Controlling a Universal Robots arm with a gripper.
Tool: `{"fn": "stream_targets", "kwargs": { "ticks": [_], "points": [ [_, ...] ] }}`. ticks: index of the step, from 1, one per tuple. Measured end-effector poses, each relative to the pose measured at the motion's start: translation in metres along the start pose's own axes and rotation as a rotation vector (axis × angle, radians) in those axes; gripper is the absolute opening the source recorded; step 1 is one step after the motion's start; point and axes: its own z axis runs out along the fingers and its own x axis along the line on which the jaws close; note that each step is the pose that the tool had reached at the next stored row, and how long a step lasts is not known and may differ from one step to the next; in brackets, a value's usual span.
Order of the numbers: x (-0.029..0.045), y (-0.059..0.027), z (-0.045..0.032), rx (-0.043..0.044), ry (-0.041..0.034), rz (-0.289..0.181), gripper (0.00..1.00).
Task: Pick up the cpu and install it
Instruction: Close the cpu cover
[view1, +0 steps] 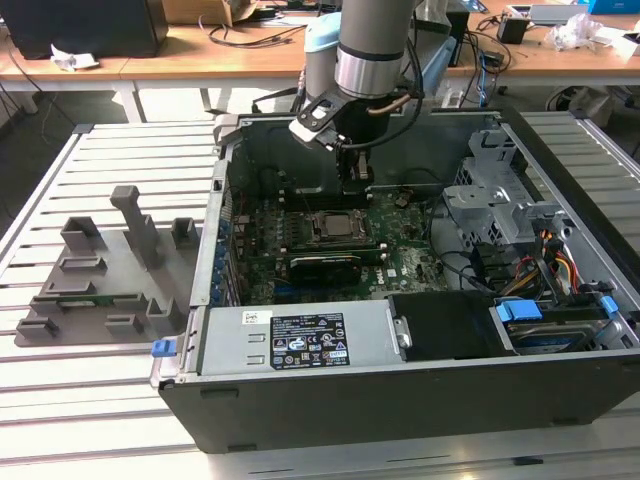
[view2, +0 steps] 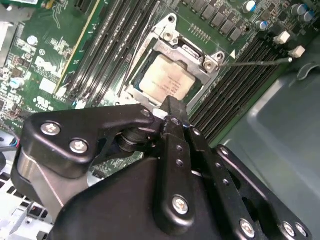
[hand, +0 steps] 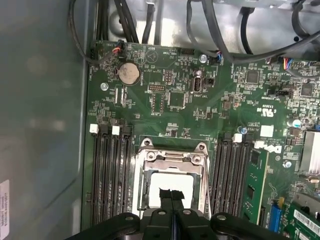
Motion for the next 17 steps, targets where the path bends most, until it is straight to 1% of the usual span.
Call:
{"fn": "stream_targets", "kwargs": {
  "ticks": [2,9,14,17],
  "points": [
    [0.0004,-0.0041,0.0036,0.0001,-0.0001,0.0,0.11],
    [0.0014,-0.0137,0.0159,0.0001,0.0,0.0,0.11],
    [0.002,-0.024,0.0248,0.0001,-0.0001,0.0,0.11],
    [0.0023,-0.0272,0.0301,0.0001,-0.0001,0.0,0.11]
  ]
}}
